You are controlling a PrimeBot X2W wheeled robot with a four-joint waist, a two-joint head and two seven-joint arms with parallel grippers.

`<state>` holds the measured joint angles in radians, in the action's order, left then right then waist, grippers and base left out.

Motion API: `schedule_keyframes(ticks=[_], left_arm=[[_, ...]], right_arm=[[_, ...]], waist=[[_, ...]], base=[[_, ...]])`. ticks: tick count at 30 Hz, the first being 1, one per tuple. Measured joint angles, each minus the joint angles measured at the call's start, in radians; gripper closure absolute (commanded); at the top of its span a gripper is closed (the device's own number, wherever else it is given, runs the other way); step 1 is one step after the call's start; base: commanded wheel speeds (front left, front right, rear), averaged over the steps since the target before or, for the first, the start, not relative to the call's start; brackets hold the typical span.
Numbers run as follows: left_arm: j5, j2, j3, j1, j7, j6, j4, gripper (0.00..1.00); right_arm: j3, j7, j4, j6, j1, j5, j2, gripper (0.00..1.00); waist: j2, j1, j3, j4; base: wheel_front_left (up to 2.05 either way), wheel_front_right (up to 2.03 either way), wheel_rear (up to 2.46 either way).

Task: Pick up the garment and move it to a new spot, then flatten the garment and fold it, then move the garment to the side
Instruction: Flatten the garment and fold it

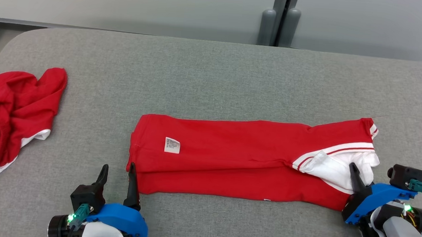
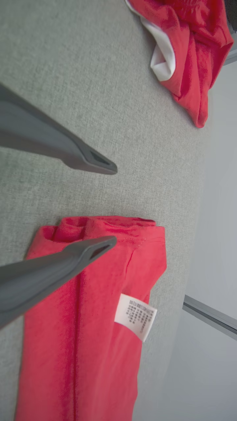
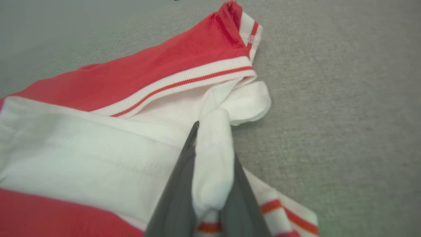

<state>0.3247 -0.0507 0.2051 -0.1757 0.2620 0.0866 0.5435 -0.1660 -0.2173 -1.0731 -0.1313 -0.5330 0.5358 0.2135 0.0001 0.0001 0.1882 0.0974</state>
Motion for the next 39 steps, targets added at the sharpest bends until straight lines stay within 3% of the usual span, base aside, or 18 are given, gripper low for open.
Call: schedule_keyframes(ticks=[3, 11, 14, 18, 25, 39], left_arm=[[0.001, -0.001, 0.005, -0.001, 0.000, -0.006, 0.000, 0.00], [0.020, 0.000, 0.041, -0.004, 0.001, -0.007, 0.000, 0.00], [0.030, 0.000, 0.063, -0.009, 0.001, -0.007, 0.003, 0.00], [0.043, 0.001, 0.087, -0.014, 0.001, -0.004, 0.012, 0.00], [0.042, 0.001, 0.128, -0.015, 0.001, -0.002, 0.021, 0.00], [0.053, 0.000, 0.170, 0.013, 0.001, -0.007, 0.042, 0.00]], right_arm=[[-0.023, -0.033, 0.013, -0.001, 0.002, -0.024, 0.020, 1.00], [0.086, -0.044, 0.148, 0.000, 0.043, -0.025, 0.055, 1.00], [0.102, -0.044, 0.239, 0.001, 0.077, -0.050, 0.040, 1.00], [0.049, -0.044, 0.349, 0.001, 0.104, -0.050, -0.014, 1.00], [-0.101, -0.044, 0.446, 0.001, 0.127, -0.007, -0.059, 1.00], [-0.293, -0.044, 0.386, 0.001, 0.097, 0.034, -0.110, 1.00]], waist=[[0.0001, 0.0001, -0.005, -0.026], [0.0001, 0.0001, -0.025, -0.120], [0.0001, -0.0001, -0.034, -0.149], [0.0001, -0.0001, -0.047, -0.157], [0.0000, -0.0001, -0.068, -0.088], [-0.0001, -0.0001, -0.091, 0.148]], base=[[0.00, 0.00, 0.00], [0.00, 0.00, 0.00], [0.00, 0.00, 0.00], [0.00, 0.00, 0.00], [0.00, 0.00, 0.00], [0.00, 0.00, 0.00]])
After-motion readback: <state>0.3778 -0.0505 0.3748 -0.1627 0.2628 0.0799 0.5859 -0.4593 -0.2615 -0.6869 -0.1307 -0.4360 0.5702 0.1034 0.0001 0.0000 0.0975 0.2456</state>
